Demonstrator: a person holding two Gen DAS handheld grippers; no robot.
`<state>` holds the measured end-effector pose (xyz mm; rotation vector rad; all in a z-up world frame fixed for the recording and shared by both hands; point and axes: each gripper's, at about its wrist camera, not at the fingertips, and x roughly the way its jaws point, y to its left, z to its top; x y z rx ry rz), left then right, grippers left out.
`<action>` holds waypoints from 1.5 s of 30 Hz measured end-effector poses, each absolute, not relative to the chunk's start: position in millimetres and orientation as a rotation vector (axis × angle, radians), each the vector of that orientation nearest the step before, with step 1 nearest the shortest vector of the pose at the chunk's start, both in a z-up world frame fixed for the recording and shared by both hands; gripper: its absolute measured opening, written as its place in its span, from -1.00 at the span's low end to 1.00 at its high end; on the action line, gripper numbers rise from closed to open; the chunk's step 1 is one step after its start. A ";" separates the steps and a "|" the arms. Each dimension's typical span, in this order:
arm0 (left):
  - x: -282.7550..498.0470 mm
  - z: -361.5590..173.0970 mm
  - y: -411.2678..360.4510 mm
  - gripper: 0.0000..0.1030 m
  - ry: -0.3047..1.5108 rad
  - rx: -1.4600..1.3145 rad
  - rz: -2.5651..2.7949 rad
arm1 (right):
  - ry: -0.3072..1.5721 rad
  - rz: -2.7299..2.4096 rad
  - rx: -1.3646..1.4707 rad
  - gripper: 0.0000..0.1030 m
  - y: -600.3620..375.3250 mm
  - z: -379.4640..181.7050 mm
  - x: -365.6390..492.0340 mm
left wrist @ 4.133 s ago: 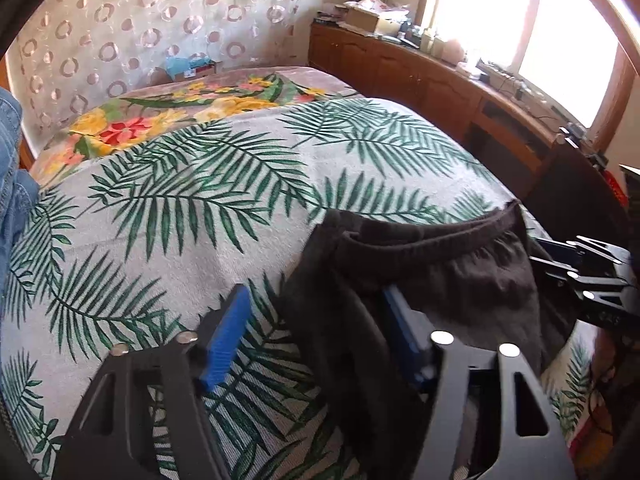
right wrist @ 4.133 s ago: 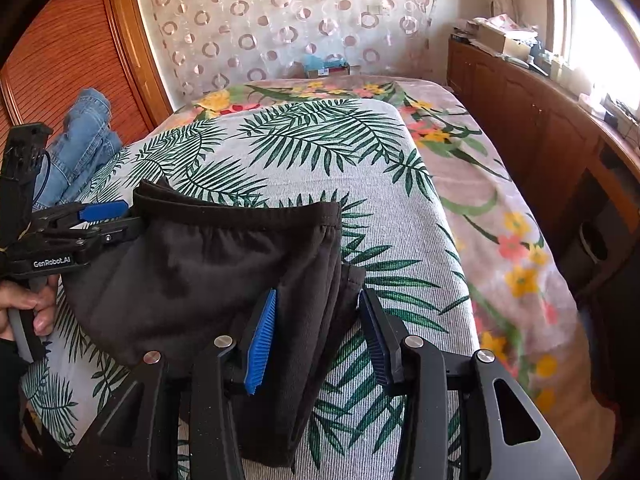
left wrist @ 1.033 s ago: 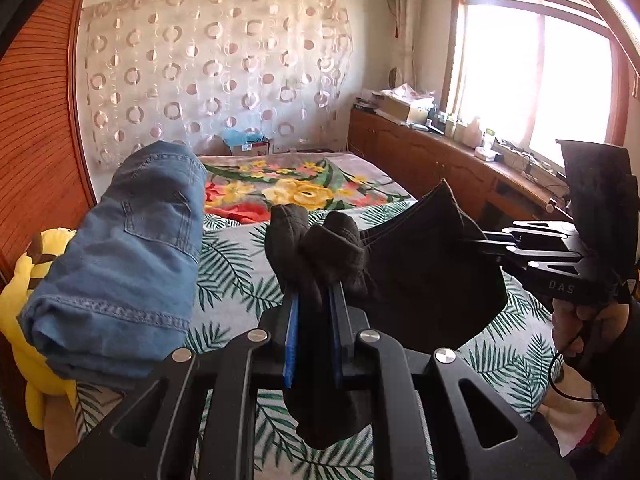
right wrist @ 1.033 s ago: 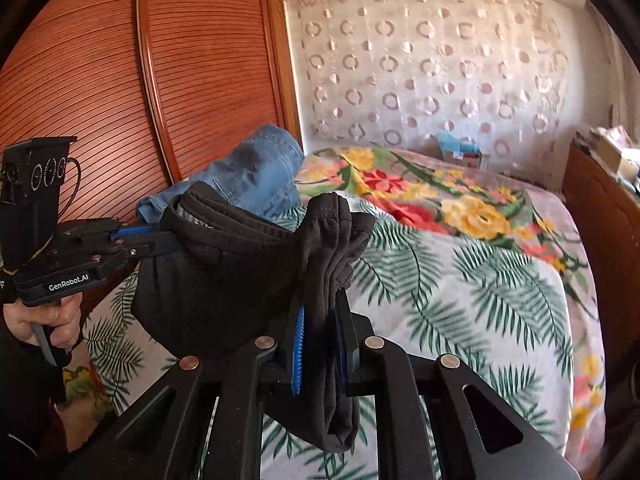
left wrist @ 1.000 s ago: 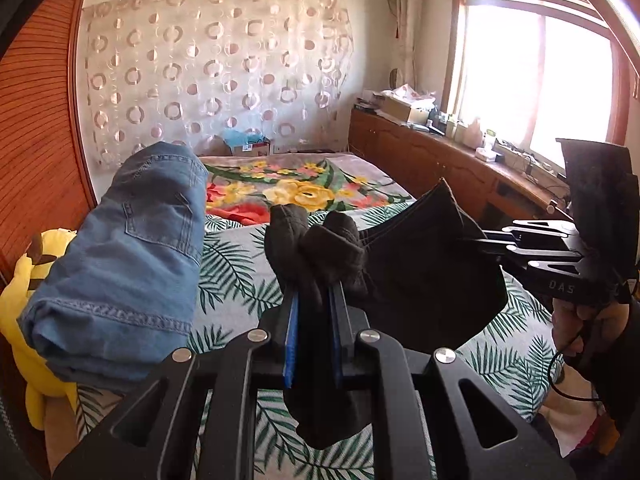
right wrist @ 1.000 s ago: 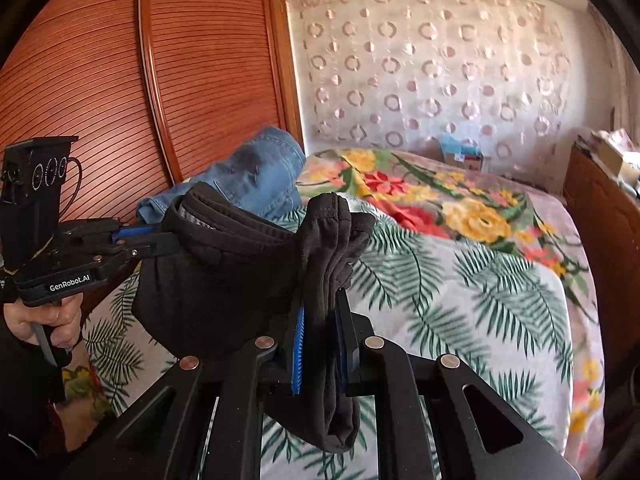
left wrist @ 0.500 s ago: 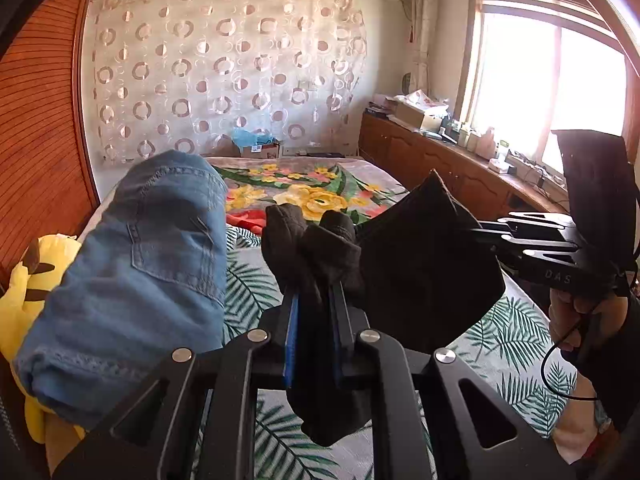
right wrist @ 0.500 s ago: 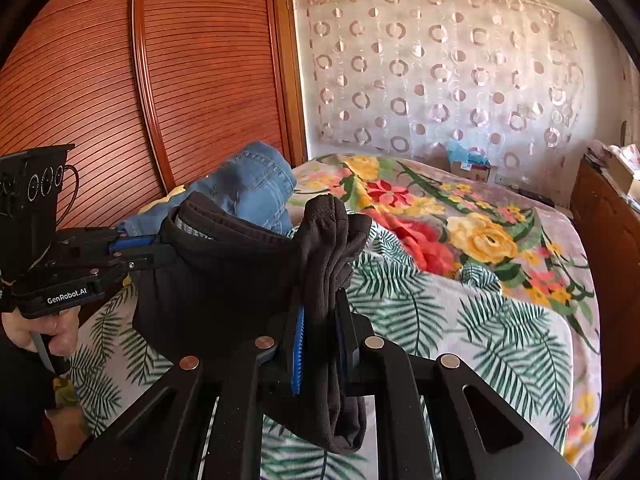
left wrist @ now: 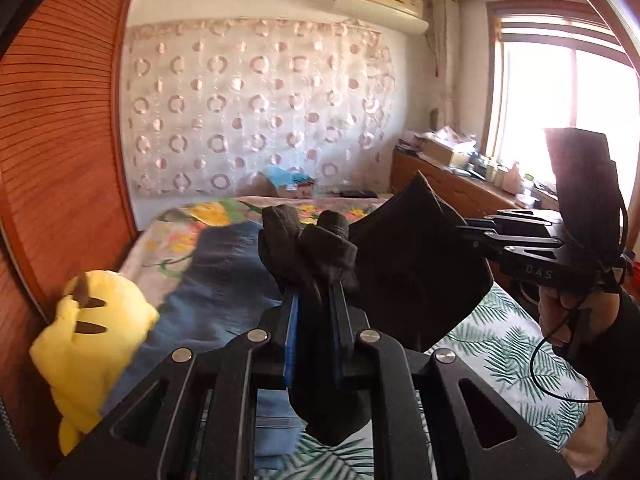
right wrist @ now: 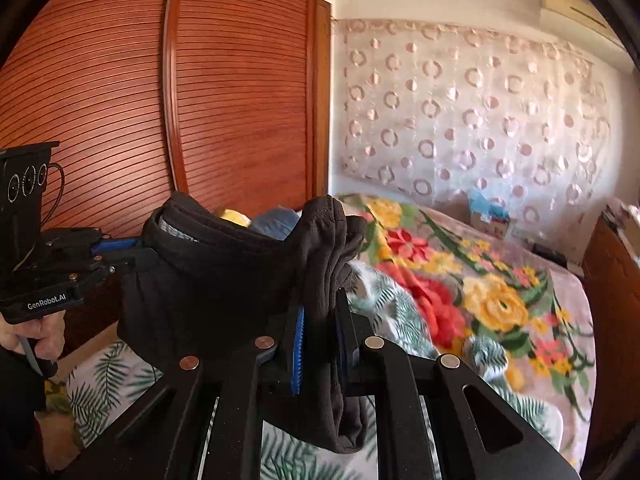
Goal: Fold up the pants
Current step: 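Carry the folded black shorts with both grippers toward the blue jeans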
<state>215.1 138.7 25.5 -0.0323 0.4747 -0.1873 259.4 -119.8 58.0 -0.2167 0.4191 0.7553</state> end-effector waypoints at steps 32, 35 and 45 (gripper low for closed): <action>226.6 -28.2 215.0 -0.72 0.539 -0.170 0.006 | 0.407 0.820 -0.523 -0.75 -14.5 54.8 340.7; 226.2 -31.2 215.5 -0.72 0.546 -0.174 0.012 | 0.403 0.821 -0.543 -0.75 -9.5 52.2 342.5; 224.6 -39.7 219.5 -0.70 0.570 -0.198 0.029 | 0.397 0.833 -0.600 -0.75 3.8 48.6 349.9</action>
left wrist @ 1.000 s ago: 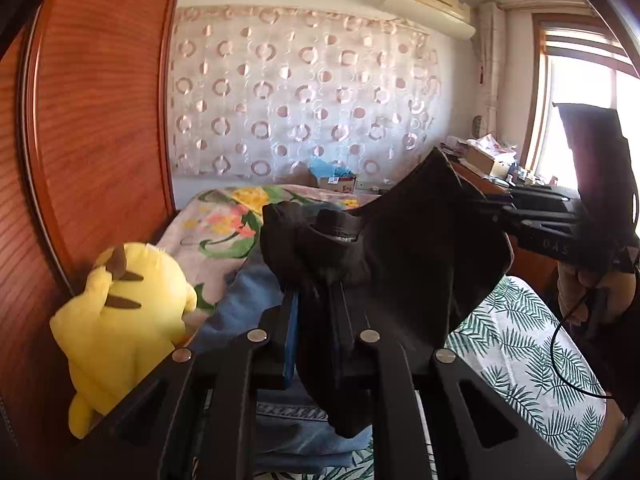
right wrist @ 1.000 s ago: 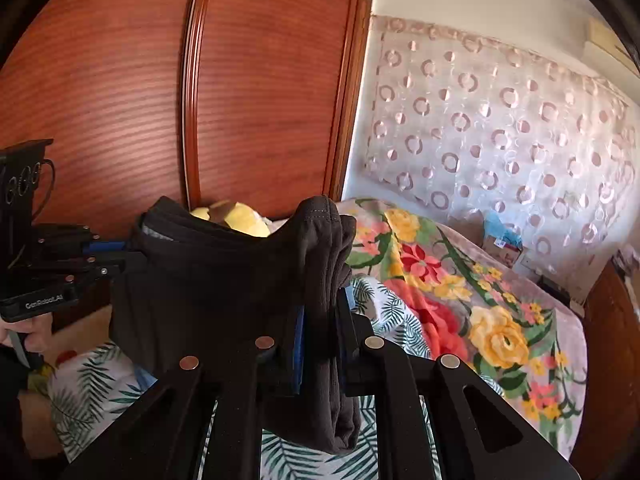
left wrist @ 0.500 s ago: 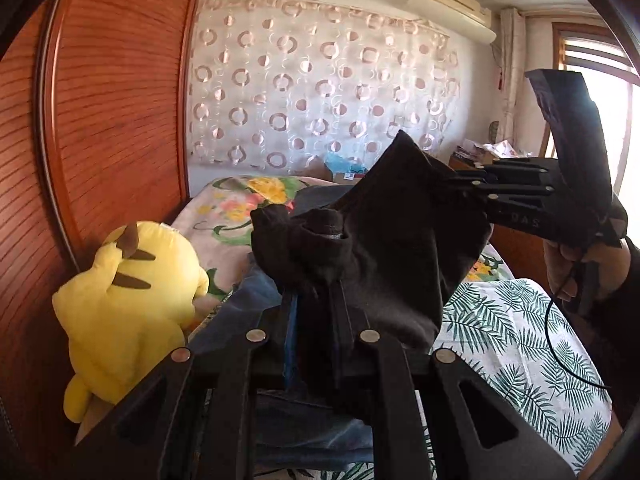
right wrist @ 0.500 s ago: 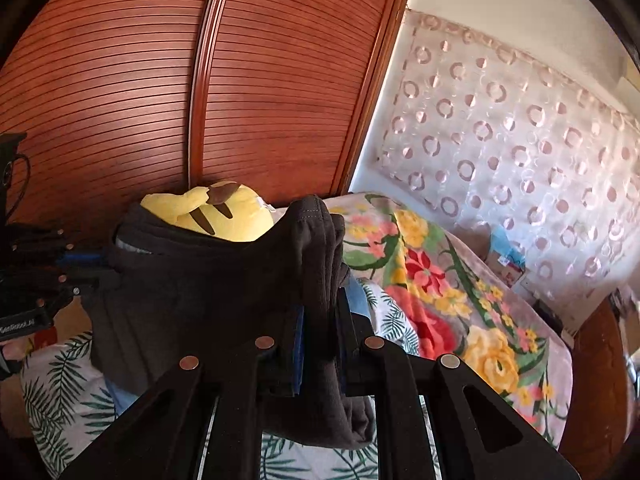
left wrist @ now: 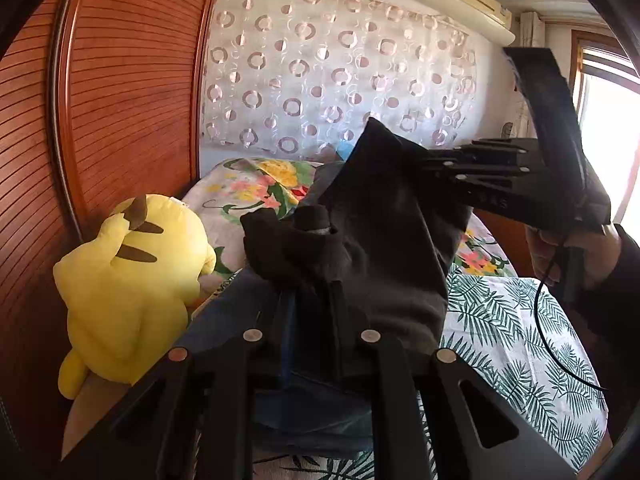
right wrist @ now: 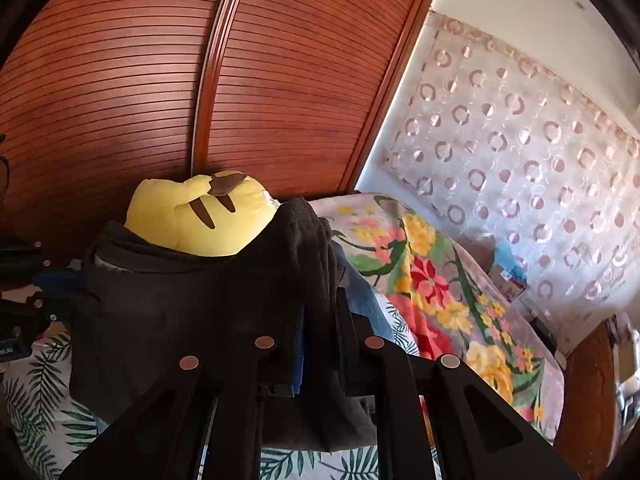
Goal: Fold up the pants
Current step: 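Carry the folded black shorts with both grippers toward the blue jeans, then lower the shorts onto the folded jeans and open both grippers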
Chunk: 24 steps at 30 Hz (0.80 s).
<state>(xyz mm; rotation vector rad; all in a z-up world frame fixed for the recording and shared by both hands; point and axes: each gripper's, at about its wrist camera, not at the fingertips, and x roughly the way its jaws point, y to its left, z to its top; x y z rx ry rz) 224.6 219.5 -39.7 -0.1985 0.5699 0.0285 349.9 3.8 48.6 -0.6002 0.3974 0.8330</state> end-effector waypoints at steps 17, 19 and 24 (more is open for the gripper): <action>205.8 -33.6 225.8 -0.66 0.565 -0.206 0.047 | 0.473 0.876 -0.528 -0.75 8.6 41.3 379.5; 204.5 -29.3 225.4 -0.65 0.553 -0.201 0.043 | 0.533 0.864 -0.473 -0.75 7.6 43.8 386.4; 209.4 -20.3 222.5 -0.24 0.535 -0.184 0.036 | 0.532 0.872 -0.416 -0.55 -0.2 62.0 381.8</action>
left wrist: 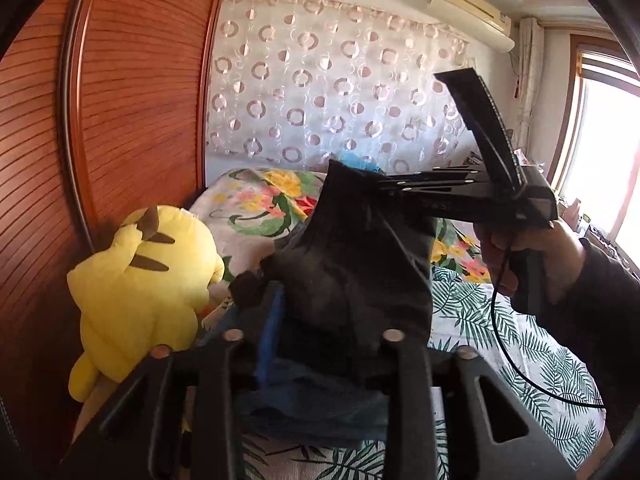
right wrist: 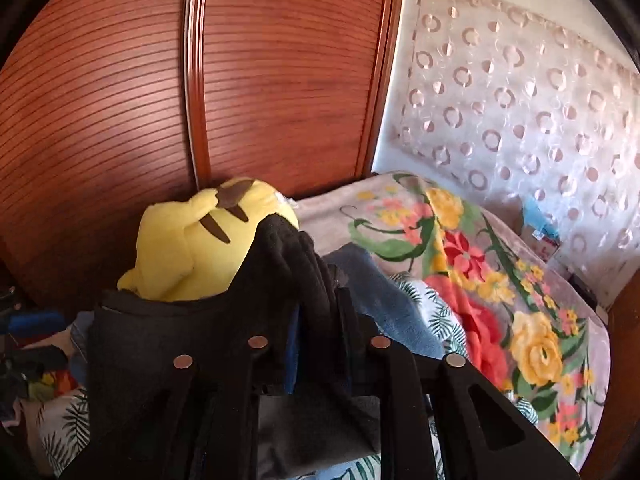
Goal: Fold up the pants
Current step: 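Lower the shorts onto the folded jeans and open both grippers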
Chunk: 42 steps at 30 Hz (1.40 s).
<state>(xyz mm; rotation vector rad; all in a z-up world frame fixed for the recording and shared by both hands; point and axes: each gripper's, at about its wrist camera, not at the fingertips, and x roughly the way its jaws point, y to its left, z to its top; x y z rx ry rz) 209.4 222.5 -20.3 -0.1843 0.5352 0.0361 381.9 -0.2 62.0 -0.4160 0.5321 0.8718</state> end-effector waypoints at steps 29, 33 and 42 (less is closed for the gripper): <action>248.1 -73.5 232.5 -0.09 0.670 -0.164 0.087 | 0.637 0.880 -0.299 -0.42 -24.1 20.6 414.5; 246.4 -70.7 230.9 -0.09 0.668 -0.162 0.089 | 0.626 0.881 -0.286 -0.42 -33.8 23.0 405.5; 232.7 -58.6 227.7 -0.09 0.652 -0.138 0.119 | 0.587 0.905 -0.259 -0.42 -48.6 27.7 366.9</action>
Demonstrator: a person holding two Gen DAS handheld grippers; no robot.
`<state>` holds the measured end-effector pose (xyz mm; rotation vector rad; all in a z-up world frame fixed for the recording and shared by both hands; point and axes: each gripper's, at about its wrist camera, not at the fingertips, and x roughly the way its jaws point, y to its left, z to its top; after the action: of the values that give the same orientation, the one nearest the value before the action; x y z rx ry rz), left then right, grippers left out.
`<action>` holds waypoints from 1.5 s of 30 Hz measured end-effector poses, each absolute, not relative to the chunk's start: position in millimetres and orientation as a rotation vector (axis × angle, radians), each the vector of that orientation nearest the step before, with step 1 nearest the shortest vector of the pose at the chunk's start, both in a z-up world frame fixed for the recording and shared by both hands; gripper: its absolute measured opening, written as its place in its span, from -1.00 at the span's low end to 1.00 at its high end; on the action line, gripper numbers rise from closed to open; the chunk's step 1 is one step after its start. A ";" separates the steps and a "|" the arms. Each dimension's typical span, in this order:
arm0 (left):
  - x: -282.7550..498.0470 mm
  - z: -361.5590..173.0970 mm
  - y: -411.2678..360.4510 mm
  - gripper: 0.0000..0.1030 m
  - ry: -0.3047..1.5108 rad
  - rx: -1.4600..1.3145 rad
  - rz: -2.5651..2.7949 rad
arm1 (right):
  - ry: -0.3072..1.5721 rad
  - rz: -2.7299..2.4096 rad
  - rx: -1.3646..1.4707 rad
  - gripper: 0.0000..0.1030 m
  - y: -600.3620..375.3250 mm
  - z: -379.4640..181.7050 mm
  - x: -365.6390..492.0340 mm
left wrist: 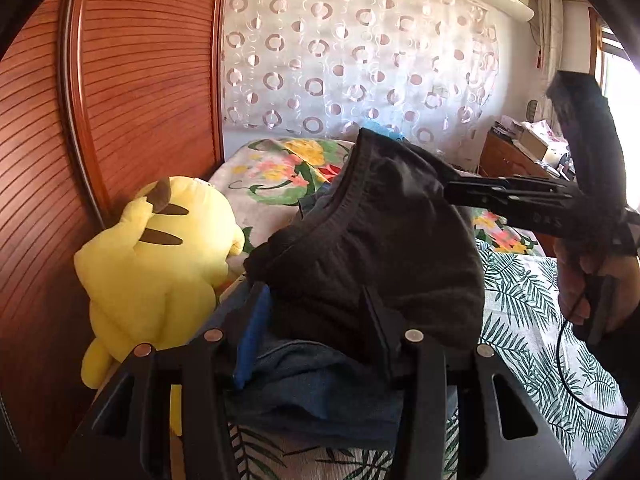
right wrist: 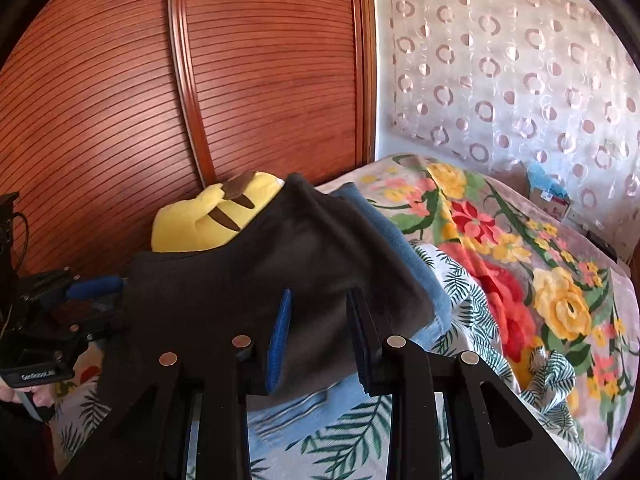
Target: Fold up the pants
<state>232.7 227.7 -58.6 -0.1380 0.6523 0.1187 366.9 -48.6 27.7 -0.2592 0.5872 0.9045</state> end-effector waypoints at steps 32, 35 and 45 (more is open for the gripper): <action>168.9 2.9 192.3 0.77 0.545 -0.068 0.136 | 0.495 0.848 -0.170 -0.27 -116.7 46.7 266.0; 163.3 6.6 186.1 0.77 0.541 -0.058 0.131 | 0.489 0.839 -0.165 -0.18 -119.8 48.8 257.6; 149.1 14.6 160.9 0.77 0.534 -0.044 0.118 | 0.447 0.804 -0.142 -0.09 -140.0 54.8 216.2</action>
<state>149.1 160.9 14.6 -0.0438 0.5340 0.1183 216.2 -140.0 54.8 -0.1422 0.4468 0.8042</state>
